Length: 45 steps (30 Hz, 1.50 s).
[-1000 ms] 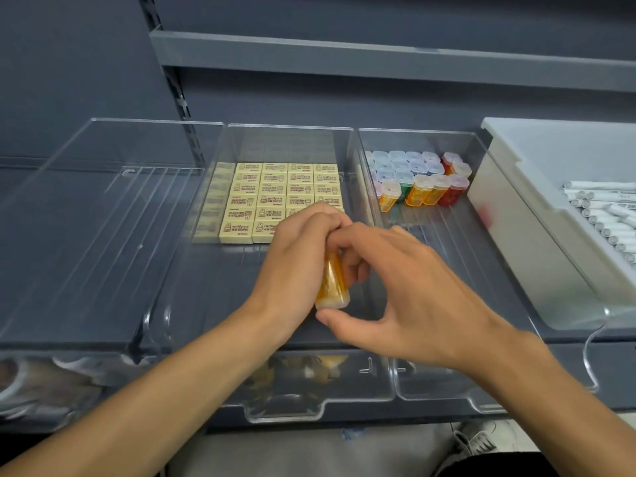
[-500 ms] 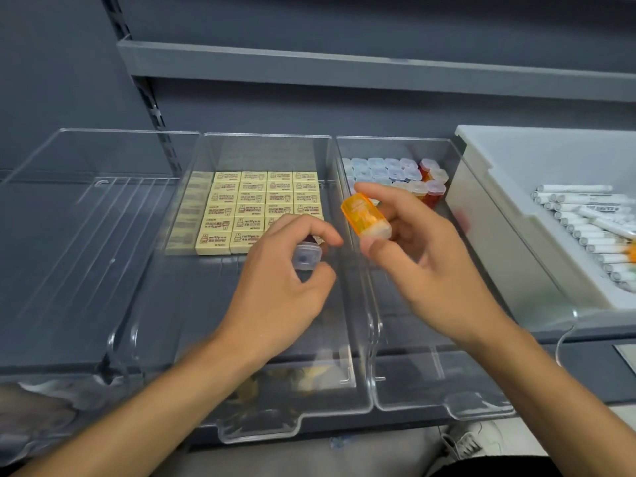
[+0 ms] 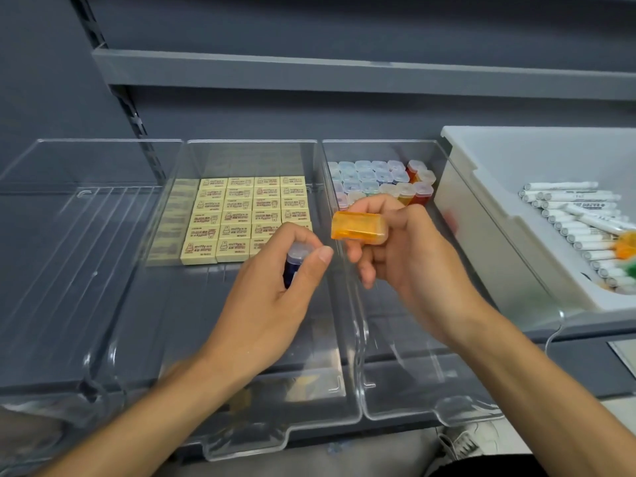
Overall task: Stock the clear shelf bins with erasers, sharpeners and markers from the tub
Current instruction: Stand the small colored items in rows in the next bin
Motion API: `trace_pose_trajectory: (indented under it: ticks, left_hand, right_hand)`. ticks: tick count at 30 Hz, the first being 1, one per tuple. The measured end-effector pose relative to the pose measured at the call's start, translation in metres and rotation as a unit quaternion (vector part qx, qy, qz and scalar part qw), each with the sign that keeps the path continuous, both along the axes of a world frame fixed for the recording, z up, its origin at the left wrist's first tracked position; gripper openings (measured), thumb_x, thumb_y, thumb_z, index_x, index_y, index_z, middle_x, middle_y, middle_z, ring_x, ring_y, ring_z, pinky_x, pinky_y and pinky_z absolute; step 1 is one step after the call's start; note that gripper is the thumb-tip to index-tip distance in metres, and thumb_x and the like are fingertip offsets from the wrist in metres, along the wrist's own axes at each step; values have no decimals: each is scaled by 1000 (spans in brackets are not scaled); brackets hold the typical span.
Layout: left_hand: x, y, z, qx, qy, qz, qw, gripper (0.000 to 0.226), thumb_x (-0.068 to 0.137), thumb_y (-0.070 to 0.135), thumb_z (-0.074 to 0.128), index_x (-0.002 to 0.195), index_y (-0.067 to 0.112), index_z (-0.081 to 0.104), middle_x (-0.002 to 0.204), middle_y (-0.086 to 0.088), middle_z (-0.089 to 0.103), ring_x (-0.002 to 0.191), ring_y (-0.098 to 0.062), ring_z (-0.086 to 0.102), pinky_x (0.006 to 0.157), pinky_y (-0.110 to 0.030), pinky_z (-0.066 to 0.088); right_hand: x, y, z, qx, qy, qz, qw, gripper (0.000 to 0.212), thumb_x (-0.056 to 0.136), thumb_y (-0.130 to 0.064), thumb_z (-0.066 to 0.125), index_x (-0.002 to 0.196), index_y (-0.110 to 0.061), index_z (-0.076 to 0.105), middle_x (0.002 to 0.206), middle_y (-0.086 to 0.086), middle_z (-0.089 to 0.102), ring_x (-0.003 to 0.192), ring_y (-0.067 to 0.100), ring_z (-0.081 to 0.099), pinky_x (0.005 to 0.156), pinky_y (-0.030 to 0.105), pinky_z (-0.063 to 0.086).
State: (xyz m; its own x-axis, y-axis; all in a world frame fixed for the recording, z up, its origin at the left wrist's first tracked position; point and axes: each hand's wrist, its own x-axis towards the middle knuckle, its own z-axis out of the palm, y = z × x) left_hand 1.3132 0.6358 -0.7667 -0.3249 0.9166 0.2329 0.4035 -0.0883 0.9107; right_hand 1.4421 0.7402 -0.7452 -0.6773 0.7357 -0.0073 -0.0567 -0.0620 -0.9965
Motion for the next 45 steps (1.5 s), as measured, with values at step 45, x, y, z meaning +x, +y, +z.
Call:
trace_pose_trajectory:
  ticks: [45]
  left_hand:
    - [-5,10,-10,-38,-6,-21,999,26,86,53,47,91,29,55,78,2,56,72,-18,53,71,-37,46]
  right_hand:
    - [2,78,-48,202,-237,-239,920,25,85,-10,72,101,-16,54,77,-7,62,63,7,60,57,18,52]
